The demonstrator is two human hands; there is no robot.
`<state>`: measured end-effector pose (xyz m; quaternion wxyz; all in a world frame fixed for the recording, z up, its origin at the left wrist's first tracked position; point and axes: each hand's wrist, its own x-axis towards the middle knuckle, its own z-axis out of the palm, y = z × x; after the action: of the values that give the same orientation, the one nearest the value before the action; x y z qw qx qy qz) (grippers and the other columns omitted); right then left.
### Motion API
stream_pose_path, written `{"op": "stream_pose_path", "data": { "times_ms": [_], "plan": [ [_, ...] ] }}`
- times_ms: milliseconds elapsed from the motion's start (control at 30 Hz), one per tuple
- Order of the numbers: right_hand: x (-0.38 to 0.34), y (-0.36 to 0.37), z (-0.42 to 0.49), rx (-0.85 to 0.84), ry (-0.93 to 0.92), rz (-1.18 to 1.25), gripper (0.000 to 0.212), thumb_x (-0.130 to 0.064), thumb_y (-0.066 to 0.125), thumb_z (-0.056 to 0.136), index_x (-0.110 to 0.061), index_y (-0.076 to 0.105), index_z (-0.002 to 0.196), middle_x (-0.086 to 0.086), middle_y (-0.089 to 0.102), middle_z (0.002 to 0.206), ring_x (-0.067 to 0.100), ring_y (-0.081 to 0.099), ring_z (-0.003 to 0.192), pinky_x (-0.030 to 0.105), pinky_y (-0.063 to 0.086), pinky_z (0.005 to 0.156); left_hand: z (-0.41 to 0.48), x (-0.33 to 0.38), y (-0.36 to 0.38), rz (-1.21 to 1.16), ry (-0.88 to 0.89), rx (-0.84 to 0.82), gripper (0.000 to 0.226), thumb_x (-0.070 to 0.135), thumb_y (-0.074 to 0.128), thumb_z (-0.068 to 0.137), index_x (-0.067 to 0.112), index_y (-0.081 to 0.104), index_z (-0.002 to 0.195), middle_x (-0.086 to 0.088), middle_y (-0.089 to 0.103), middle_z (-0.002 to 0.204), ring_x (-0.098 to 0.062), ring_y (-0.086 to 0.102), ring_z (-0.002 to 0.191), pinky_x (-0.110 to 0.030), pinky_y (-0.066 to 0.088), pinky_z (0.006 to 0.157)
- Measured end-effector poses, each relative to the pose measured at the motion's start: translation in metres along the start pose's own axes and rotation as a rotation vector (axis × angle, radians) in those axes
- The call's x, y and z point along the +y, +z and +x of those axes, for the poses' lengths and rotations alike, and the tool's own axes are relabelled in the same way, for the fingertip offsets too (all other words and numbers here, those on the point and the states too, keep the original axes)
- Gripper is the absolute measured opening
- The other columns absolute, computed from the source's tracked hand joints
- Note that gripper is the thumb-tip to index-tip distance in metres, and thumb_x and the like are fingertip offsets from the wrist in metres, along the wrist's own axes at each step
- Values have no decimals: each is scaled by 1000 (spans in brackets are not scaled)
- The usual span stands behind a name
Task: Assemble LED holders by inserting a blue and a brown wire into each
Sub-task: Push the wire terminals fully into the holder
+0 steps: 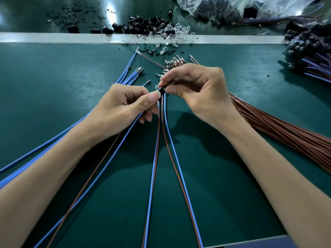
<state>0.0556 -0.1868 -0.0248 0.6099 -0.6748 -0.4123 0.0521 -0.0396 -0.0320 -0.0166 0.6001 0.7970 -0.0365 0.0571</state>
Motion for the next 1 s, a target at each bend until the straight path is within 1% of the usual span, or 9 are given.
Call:
{"op": "stream_pose_path", "data": {
  "times_ms": [267,367,500,600,733,800,867,933,1000],
  "plan": [
    [-1,-1,-1,14,-4,63,29,11,71,75,-3,67,100,7,71,88,8,70,81,19,53,78,1,-5,-2,41,-7,45,28,32,51,84,11,61,67,7,59,53,-6,52,49,-15,44,51],
    [-3,-4,-1,-30,36,110,32,11,71,75,-1,65,104,11,71,90,10,70,84,20,53,79,1,-5,-1,65,7,36,27,32,50,84,15,61,66,9,59,52,-4,52,48,-13,43,50],
    [-5,-6,-1,-106,78,98,34,6,69,80,-7,62,111,8,68,92,13,67,88,25,52,84,2,-6,-1,85,18,14,27,31,48,85,16,60,67,13,57,51,-1,50,47,-11,40,49],
    [-7,0,-3,-197,74,34,38,-4,74,78,-11,61,114,5,67,99,18,67,90,33,54,87,3,-9,-4,99,22,-23,24,29,48,88,18,58,69,14,56,53,-2,47,47,-11,38,50],
    [-6,3,-2,-196,20,-134,27,-8,79,74,-8,68,98,7,69,89,12,68,77,27,55,78,2,-11,-5,141,19,-103,23,31,48,90,23,61,74,12,56,57,-3,44,49,-16,37,50],
    [-6,-1,-1,-181,-25,-255,22,-13,82,72,-7,70,89,4,70,81,8,66,71,21,53,72,2,-10,-6,174,6,-143,26,33,46,90,22,65,77,10,55,58,-8,43,50,-27,37,50],
    [-7,-2,-2,-193,-63,-346,20,-17,81,74,-6,69,86,2,70,76,9,64,67,21,52,66,2,-10,-6,201,9,-158,29,33,44,91,21,65,75,10,52,55,-18,41,51,-40,35,51],
    [-7,-2,-3,-220,-84,-385,20,-17,78,78,-4,66,87,4,69,75,12,63,64,27,52,64,2,-10,-6,218,25,-151,31,33,44,91,20,62,69,11,48,51,-18,39,50,-38,32,50],
    [-6,0,-4,-236,-70,-361,20,-15,75,81,-1,64,90,7,70,78,15,67,69,34,54,67,3,-9,-6,217,37,-136,32,31,44,92,21,57,64,10,44,49,-13,36,49,-30,30,49]
  ]
}}
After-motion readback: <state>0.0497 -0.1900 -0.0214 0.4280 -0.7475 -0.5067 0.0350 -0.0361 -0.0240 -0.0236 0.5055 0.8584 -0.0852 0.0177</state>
